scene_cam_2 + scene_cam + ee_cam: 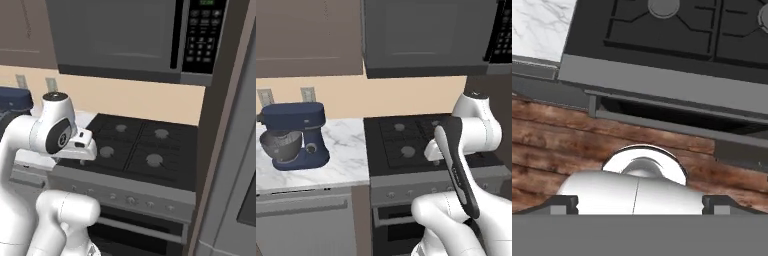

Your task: Navigate to the electric kettle.

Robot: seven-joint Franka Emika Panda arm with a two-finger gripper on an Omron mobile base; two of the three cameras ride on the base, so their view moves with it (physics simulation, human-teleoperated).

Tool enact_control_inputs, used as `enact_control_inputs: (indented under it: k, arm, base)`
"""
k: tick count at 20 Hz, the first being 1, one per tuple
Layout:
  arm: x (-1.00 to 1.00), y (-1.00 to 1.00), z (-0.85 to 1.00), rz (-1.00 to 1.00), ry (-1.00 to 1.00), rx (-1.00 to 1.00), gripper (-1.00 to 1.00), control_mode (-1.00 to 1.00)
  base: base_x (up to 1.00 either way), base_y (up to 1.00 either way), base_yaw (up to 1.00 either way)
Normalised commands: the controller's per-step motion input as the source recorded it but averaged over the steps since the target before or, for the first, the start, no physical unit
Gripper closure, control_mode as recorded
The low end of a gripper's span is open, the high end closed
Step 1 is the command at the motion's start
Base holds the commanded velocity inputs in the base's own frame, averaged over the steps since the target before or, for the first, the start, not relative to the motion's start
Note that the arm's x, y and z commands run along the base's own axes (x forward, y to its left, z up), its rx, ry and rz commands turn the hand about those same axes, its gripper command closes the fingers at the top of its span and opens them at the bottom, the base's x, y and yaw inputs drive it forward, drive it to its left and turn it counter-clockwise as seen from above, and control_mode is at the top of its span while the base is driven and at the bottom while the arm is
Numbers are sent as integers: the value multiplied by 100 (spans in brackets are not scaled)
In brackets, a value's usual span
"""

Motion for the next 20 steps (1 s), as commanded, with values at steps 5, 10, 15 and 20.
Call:
enact_control_inputs:
  k: [5,10,15,20]
  arm:
    - [0,0,0,0,0,0,-100,100]
    - [0,0,0,0,0,0,-100,100]
    - [0,0,0,0,0,0,-100,100]
    - [0,0,0,0,0,0,-100,100]
  base:
    - [-20,41,61]
    - [0,60,69]
    - [0,66,72]
    - [11,64,67]
